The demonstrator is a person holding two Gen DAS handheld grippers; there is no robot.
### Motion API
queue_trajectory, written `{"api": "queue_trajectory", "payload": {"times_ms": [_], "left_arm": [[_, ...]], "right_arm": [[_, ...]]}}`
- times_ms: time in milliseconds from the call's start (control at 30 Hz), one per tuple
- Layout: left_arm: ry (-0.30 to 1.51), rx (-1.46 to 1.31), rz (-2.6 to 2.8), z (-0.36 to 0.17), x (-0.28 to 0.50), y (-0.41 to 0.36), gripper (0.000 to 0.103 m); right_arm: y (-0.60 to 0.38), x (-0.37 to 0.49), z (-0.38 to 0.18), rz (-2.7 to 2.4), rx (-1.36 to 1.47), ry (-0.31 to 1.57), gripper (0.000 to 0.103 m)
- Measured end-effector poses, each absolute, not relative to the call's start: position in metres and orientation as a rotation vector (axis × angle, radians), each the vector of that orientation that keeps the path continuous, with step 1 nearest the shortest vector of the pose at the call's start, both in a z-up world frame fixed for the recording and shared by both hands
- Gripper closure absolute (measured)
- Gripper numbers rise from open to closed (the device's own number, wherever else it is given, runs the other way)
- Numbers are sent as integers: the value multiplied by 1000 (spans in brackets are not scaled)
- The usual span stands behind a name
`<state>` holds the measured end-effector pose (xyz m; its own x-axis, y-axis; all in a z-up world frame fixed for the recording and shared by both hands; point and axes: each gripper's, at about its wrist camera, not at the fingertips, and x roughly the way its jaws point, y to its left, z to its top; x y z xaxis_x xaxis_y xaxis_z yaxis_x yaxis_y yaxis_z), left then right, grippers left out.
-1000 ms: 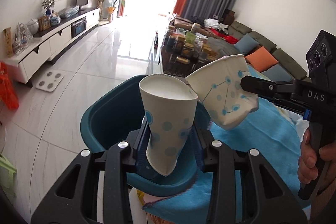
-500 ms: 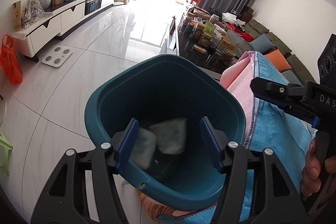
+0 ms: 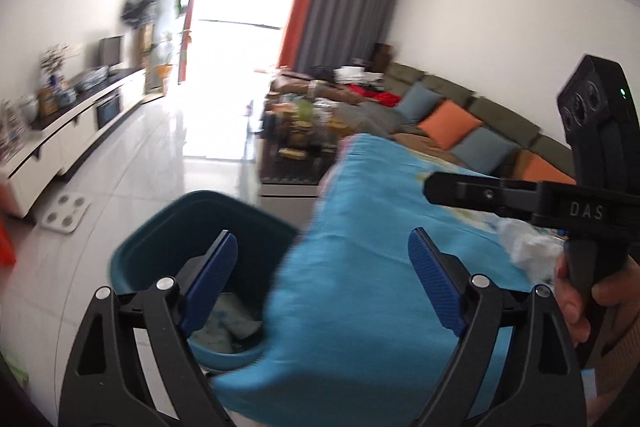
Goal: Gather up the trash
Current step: 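Grasp the clear green wrapper with the left tool while the right tool grasps the gold foil bag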
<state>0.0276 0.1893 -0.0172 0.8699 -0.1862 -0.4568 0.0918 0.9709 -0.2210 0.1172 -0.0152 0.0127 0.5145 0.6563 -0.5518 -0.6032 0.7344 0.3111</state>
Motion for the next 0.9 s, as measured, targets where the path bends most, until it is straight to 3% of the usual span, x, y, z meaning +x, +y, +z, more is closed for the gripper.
{"api": "queue_trajectory", "payload": {"times_ms": [200,533,900], "left_arm": [[507,-142,-367,-12,21,120,16],[597,-92,-617,-32,16,30,15],[733,-52,-667,-55,32,-20,19]], "right_arm": [[-106,79,29,628,112,610,51],[-241,31,7,321,212,615,49],[-305,-12,-38,135,252,681,35]]}}
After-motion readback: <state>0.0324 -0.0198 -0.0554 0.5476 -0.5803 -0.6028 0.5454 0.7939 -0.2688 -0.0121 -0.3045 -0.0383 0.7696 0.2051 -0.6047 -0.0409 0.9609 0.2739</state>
